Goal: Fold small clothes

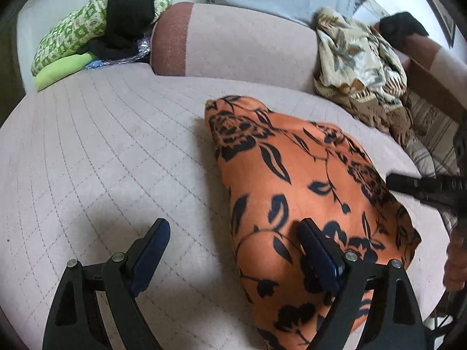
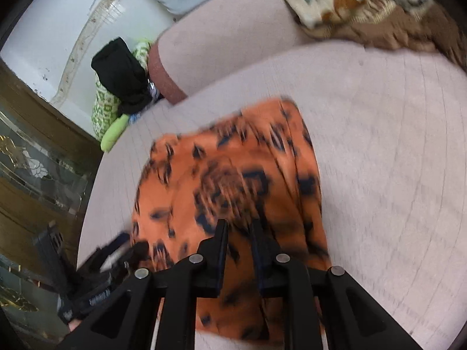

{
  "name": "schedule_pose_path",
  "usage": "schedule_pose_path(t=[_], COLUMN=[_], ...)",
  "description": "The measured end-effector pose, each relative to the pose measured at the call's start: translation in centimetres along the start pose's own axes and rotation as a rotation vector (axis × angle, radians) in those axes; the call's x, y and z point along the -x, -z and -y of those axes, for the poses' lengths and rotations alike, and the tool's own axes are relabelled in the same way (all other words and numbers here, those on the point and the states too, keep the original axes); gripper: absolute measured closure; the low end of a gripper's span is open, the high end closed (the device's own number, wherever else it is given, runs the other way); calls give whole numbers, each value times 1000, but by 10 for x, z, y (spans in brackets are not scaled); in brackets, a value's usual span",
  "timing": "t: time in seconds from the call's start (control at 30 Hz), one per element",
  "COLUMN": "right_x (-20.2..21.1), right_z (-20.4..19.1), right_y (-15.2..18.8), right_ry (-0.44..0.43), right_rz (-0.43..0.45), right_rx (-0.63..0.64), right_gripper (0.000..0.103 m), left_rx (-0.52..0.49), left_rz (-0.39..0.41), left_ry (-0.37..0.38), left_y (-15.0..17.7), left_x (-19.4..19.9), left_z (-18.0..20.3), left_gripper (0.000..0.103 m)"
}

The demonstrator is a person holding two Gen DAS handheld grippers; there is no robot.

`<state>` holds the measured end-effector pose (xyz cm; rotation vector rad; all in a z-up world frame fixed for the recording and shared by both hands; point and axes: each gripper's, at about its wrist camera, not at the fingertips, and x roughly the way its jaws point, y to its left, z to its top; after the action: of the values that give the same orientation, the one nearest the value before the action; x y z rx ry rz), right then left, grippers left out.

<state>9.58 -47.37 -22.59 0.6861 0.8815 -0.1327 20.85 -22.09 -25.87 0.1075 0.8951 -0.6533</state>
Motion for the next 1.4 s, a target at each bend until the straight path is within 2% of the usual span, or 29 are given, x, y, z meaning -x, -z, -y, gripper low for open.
schedule_pose_path(t=[0.07,0.17,0.27,0.33,0.4,0.47,0.57,0.7,0.83,0.97,1.07,1.13,1.3,1.4], right_x=[-8,-30,-59,-78,-87,-86,-76,-51,-23,-20,-8,0,17,18], right_z=[-5,-4,6,21,32,31,23,12,6,14,21,32,48,51], right_y=[-19,-44,-62,-65,-64,-63,-60,-48,-19,16,39,53,77,85], right_ry=[-7,-11,92,115,84,86,103,58,14,34,71,42,43,114], right_rz=[24,12,-5,-40,-32,-23,-15,15,33,-8,38,62,52,16], right_rx=[-13,-54,-94,-151,-194,-190,-163,-132,-74,-58,-29,-63,-83,-57], right_gripper=[82,82,82,85,85,85,85,83,83,79,79,79,79,77], left_rx=[15,17,-2,-2,6,26,69,93,79,67,86,97,41,-15], left_rz=[-17,-38,-37,-45,-53,-70,-97,-115,-138,-167,-178,-190,-183,-200], left_ry=[6,15,5,10,16,12,31,42,54,76,89,97,69,62], left_y=[-2,-1,1,1,3,4,7,10,12,12,13,15,19,22], left_x=[-4,-8,-7,-8,-10,-14,-17,-17,-18,-20,-23,-24,-22,-19], left_z=[-3,-2,0,1,0,-1,-6,-8,-2,3,2,0,7,12], left_gripper=[13,13,13,12,11,4,2,2,2,2,2,2,1,1])
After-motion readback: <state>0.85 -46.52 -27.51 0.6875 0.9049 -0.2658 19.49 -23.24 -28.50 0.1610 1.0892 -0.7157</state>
